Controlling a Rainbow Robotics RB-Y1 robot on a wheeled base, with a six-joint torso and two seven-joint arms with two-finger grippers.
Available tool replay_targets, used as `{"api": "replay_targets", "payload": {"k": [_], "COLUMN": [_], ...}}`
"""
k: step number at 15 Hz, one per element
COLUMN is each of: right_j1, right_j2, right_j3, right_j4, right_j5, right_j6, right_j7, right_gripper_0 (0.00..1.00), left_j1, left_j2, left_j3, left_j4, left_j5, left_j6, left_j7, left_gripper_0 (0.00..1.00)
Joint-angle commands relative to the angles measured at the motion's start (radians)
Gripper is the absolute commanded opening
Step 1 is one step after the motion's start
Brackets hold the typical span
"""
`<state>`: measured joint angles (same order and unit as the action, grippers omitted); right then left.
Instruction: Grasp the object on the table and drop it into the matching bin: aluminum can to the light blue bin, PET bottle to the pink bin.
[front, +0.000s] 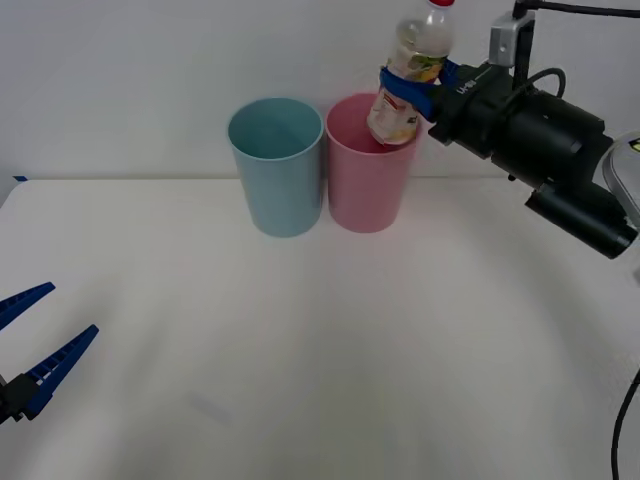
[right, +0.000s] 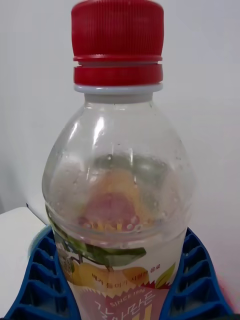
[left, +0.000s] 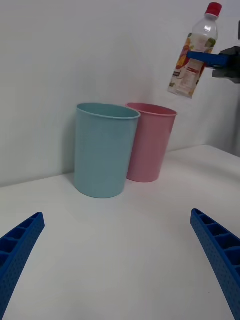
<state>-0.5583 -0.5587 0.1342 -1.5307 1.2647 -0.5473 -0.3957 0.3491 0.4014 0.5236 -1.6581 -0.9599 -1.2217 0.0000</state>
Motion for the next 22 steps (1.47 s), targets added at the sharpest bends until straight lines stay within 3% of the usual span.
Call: {"api": "replay_targets", "payload": {"k": [1,9,14,15,16,17,22], "right_j1": [-0.101,-0.293,-0.312,-0.312,-0.312,-0.312,-0.312], "right_j2": [0.033,0.108,0.114,0.112,0.114,0.112,0.109], "right_j3": [0.001,0.015,0.015,0.015,0.015,0.012,0.007], "right_j4": [0.123,0.411,0.446,0.446,0.446,0.446,0.442], "right_j5": [0.039,0.113,0.114,0.113,0.113,0.113,0.093], "right_j6": [-0.04,-0.065,-0.059,-0.057,-0.054,-0.051,-0.052], "right_j7": [-0.002,0.034,0.043,0.043,0.044,0.046,0.058], "right_gripper_0": [0.0,0.0,0.09,0.25,0.74,1.0,1.0], "left_j1": [0.0,0.0,0.0,0.0,0.0,0.0,0.0], "left_j2": [0.0,0.0,0.0,0.0,0.0,0.0,0.0], "left_j3": [0.0,0.0,0.0,0.0,0.0,0.0,0.0], "left_j4": [0.0,0.0,0.0,0.0,0.0,0.0,0.0], "left_j5": [0.0,0.0,0.0,0.0,0.0,0.0,0.0], "left_j6": [0.0,0.0,0.0,0.0,0.0,0.0,0.0], "left_j7": [0.0,0.0,0.0,0.0,0.0,0.0,0.0], "left_gripper_0": [1.0,1.0,1.0,1.0,1.0,1.0,1.0]}}
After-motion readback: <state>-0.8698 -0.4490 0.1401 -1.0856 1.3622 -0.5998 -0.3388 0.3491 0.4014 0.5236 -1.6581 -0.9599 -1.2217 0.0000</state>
